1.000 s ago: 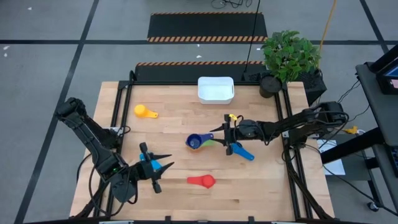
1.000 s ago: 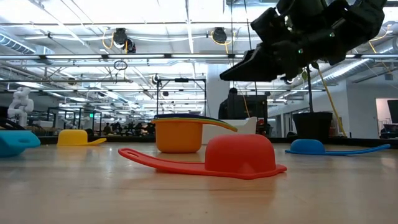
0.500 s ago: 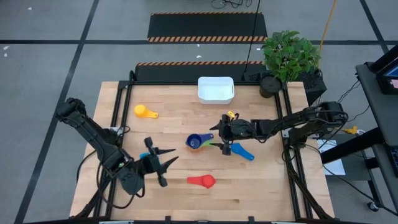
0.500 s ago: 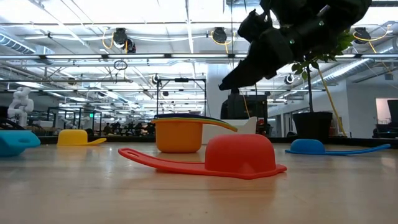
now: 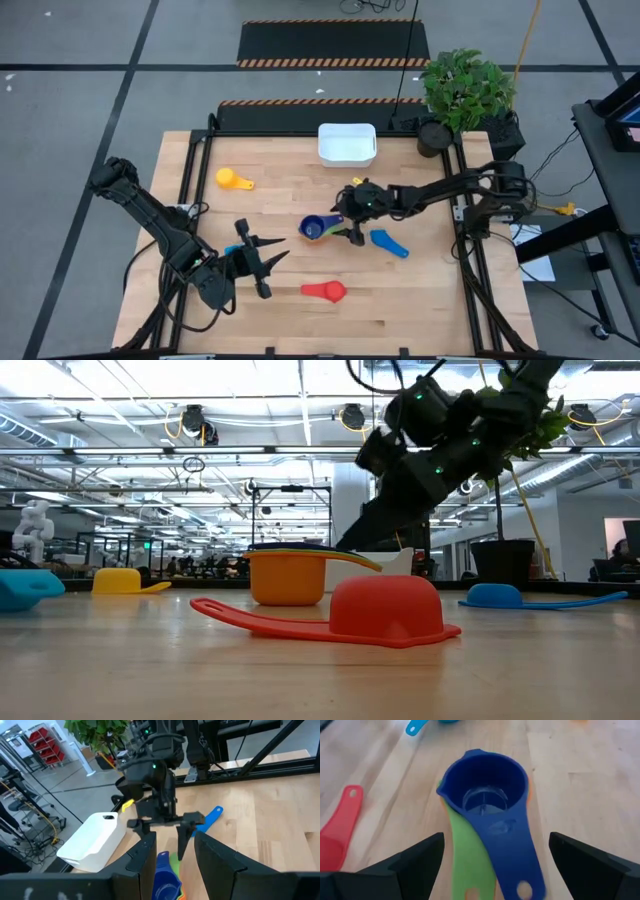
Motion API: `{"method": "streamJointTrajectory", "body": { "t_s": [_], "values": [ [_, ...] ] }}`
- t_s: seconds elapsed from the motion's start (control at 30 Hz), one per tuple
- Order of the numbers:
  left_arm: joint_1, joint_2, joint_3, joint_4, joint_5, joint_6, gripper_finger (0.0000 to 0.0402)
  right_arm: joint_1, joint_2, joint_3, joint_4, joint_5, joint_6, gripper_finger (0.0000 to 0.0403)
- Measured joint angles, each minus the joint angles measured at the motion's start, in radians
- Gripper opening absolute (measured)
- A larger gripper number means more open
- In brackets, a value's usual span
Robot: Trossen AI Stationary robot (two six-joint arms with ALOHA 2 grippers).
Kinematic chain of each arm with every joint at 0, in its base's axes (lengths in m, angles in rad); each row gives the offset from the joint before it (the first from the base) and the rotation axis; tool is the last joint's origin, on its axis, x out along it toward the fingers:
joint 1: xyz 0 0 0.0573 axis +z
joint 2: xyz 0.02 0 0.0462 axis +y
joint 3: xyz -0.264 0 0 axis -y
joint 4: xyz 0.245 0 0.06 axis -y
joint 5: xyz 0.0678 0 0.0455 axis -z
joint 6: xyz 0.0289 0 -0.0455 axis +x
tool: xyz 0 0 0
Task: Nest measuring cups in basket
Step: Stack the dark blue measuring cup into the green measuring cup
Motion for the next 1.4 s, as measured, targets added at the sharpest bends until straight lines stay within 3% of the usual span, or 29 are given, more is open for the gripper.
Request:
{"method": "streamJointTrajectory", "body": {
  "t_s": [0.4,1.1,1.27,1.4],
  "values": [
    [-0.020,0.000,0.000,-0.003,0.035,0.004,0.0136,0.012,0.066,0.078,-0.132,0.005,-0.022,0.0335],
    [-0.022,0.000,0.000,-0.003,0.029,0.030,0.0136,0.034,0.065,0.082,-0.157,0.009,0.043,0.0157],
    [-0.022,0.000,0.000,-0.003,0.028,0.043,0.0136,0.056,0.065,0.082,-0.155,0.011,0.030,0.0153],
    [-0.022,0.000,0.000,-0.007,0.027,0.054,0.0136,0.070,0.058,0.082,-0.160,0.060,0.026,0.0187]
  ]
}}
